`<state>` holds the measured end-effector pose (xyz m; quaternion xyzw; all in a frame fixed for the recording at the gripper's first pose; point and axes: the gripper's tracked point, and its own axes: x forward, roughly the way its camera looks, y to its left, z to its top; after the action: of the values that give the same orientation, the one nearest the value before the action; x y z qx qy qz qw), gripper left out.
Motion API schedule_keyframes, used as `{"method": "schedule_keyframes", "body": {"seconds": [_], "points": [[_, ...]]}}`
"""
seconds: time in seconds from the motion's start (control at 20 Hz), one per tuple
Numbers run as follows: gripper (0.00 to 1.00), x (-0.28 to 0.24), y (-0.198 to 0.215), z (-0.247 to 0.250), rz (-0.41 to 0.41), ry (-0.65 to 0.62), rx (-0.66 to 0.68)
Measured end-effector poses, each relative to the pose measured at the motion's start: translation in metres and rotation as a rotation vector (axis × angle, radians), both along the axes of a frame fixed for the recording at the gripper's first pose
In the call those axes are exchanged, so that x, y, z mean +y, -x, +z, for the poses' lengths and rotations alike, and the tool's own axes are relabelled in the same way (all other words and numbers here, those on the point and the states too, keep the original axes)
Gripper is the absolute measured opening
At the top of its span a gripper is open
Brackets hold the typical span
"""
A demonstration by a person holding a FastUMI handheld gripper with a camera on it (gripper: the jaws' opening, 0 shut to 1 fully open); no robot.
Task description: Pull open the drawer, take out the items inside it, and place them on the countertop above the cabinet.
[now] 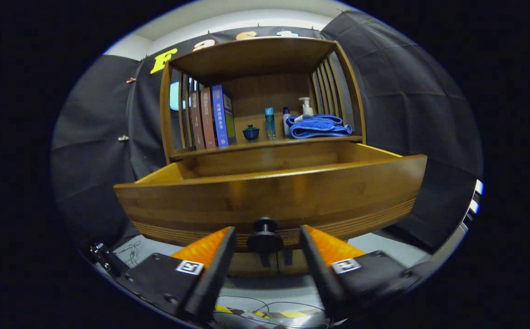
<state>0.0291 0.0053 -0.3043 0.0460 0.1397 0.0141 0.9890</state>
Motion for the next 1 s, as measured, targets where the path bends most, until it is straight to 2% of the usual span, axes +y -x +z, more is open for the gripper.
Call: {"method": "schedule_keyframes", "body": {"seconds": [0.05, 0.25, 0.45, 0.6, 0.8, 1.0], "points": [[1.00, -0.002, 0.002, 0.003, 0.005, 0.013, -0.002], [1.00, -0.002, 0.014, 0.049, 0.024, 0.036, -0.030], [1.00, -0.012, 0.012, 0.087, -0.007, 0.045, 0.016], [1.00, -0.014, -0.001, 0.105, -0.002, 0.036, 0.115], [1.00, -0.016, -0.040, 0.125, 0.001, -0.010, 0.238], [1.00, -0.004, -0.084, 0.111, 0.039, 0.007, 0.409]]}}
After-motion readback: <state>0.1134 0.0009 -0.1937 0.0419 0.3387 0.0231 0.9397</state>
